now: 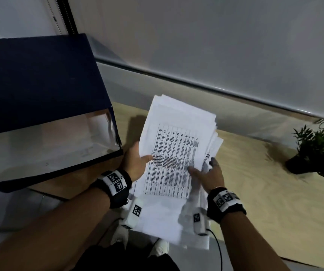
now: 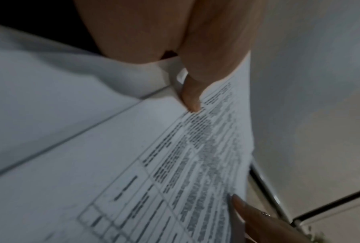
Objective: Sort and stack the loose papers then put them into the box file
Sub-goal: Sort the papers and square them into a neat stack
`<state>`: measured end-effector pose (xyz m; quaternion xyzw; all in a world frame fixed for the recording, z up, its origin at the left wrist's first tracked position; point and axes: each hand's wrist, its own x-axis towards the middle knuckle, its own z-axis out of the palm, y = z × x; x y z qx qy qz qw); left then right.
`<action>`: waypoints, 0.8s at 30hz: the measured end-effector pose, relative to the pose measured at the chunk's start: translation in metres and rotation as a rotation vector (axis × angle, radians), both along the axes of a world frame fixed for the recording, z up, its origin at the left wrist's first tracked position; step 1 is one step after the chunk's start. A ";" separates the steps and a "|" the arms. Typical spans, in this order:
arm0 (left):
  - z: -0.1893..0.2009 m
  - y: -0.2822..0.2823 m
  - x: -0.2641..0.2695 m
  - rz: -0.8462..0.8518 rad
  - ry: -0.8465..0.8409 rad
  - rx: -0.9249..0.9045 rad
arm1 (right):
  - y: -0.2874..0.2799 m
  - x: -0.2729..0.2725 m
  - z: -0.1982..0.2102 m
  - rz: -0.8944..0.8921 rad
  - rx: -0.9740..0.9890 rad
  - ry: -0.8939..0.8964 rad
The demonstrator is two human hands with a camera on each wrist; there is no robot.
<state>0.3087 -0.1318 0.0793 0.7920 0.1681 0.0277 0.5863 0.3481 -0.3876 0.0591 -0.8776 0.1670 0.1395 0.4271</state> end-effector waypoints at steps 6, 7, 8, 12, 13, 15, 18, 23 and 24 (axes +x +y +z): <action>0.056 -0.020 -0.005 0.053 -0.266 -0.120 | 0.001 0.015 0.104 -0.076 0.480 -0.360; 0.065 -0.025 -0.003 0.067 -0.296 -0.091 | 0.002 0.011 0.119 -0.088 0.510 -0.435; 0.071 -0.027 -0.001 0.079 -0.321 -0.068 | 0.003 0.007 0.131 -0.096 0.546 -0.503; 0.091 -0.029 0.012 0.103 -0.429 -0.054 | 0.004 -0.007 0.143 -0.142 0.657 -0.632; 0.089 -0.027 0.014 0.085 -0.415 -0.061 | 0.005 -0.007 0.139 -0.137 0.627 -0.644; 0.077 -0.026 0.017 0.042 -0.328 -0.088 | 0.007 -0.008 0.128 -0.136 0.567 -0.607; 0.053 -0.031 0.019 -0.026 -0.213 -0.107 | 0.011 -0.007 0.107 -0.163 0.493 -0.477; 0.053 -0.035 0.018 0.027 -0.126 -0.060 | 0.013 -0.004 0.089 -0.244 0.489 -0.415; 0.050 -0.035 0.016 0.045 -0.115 -0.073 | 0.014 -0.006 0.087 -0.249 0.497 -0.408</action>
